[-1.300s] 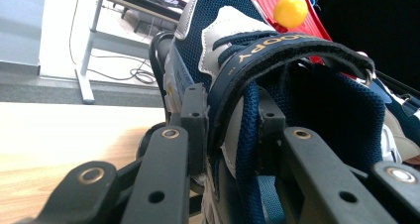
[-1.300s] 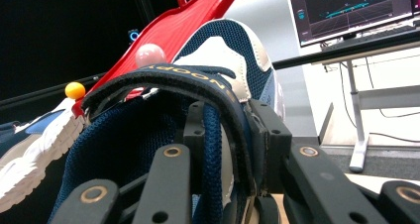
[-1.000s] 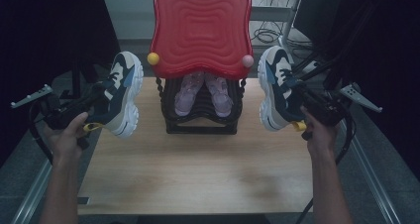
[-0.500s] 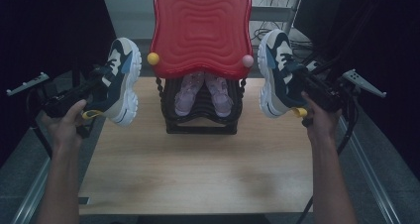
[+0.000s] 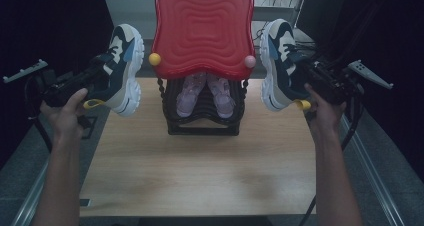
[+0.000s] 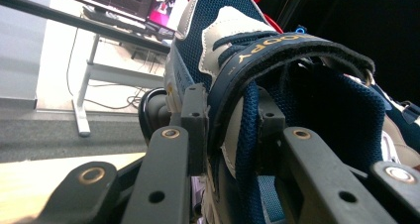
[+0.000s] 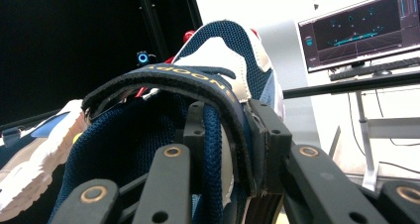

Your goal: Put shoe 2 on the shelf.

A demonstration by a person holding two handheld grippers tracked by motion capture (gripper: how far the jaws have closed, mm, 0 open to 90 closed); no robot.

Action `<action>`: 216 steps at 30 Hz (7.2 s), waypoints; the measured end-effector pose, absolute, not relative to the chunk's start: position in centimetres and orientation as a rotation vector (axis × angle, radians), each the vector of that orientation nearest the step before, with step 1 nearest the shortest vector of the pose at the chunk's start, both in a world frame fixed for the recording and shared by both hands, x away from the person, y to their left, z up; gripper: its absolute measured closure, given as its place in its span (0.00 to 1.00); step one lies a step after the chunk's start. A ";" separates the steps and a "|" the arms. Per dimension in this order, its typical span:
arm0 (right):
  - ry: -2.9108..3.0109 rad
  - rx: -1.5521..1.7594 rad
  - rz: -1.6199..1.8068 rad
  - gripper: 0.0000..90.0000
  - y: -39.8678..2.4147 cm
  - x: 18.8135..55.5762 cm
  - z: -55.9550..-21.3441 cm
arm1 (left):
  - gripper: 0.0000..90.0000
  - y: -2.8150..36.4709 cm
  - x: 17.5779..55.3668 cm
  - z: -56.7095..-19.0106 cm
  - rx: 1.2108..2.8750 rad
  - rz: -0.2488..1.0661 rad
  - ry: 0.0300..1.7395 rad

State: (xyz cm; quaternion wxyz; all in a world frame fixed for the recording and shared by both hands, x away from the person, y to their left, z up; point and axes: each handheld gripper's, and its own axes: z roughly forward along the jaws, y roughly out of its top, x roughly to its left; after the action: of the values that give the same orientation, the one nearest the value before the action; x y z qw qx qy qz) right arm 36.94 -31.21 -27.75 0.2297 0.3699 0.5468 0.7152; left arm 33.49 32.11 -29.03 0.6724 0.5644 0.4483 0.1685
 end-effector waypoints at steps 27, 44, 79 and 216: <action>1.549 1.020 2.027 0.80 -28.2 40.2 -22.2 | 0.81 29.4 36.8 -23.7 1.254 0.397 0.997; 1.582 1.001 2.054 0.80 -24.7 42.1 -19.2 | 0.81 26.0 39.5 -20.9 1.258 0.392 0.988; 1.650 0.976 2.010 0.81 -19.3 44.9 -18.5 | 0.82 21.0 42.3 -20.0 1.322 0.447 0.957; 1.754 0.972 1.894 0.45 -28.5 39.8 -33.1 | 0.44 26.3 36.5 -31.6 1.362 0.328 0.979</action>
State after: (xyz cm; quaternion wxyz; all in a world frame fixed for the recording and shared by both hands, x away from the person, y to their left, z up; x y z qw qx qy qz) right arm 39.84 -28.50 -33.14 0.1904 0.3460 0.6242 0.6742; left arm 36.53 26.35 -31.56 0.6565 0.6012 0.4320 0.1448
